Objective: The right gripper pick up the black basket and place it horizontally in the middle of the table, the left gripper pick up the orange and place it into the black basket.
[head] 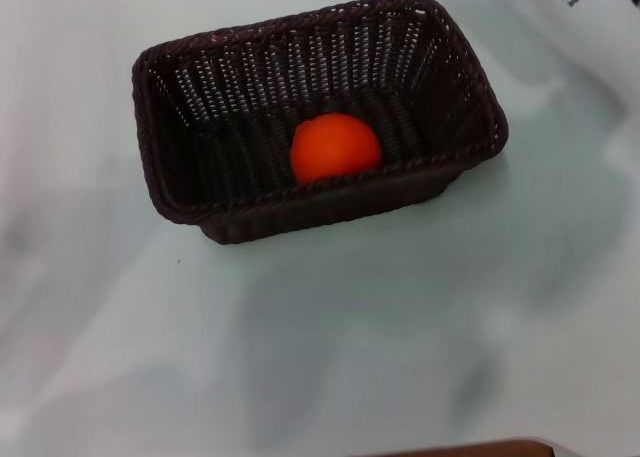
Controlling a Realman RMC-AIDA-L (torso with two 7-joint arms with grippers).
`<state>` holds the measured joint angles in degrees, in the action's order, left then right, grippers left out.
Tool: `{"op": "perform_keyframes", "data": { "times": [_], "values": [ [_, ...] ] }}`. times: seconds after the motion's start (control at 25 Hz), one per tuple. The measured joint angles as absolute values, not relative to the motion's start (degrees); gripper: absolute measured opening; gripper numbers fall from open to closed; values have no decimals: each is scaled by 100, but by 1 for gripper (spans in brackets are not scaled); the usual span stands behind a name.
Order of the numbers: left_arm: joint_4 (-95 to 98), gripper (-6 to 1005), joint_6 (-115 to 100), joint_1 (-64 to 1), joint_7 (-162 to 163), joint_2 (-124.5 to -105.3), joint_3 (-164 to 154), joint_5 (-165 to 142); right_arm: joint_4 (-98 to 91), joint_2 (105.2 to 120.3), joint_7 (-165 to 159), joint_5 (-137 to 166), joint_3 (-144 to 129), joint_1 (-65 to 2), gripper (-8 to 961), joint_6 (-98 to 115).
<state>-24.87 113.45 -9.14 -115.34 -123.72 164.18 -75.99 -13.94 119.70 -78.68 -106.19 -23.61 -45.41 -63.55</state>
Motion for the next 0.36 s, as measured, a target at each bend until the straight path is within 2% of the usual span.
{"op": "perform_keyframes", "data": {
  "times": [0.36],
  "values": [
    [-1896, 905, 11487, -477, -12389, -12400, 16481, -6592, -1257, 11976, -6517, -11245, -2355, -4541, 838, -6817]
  ]
}}
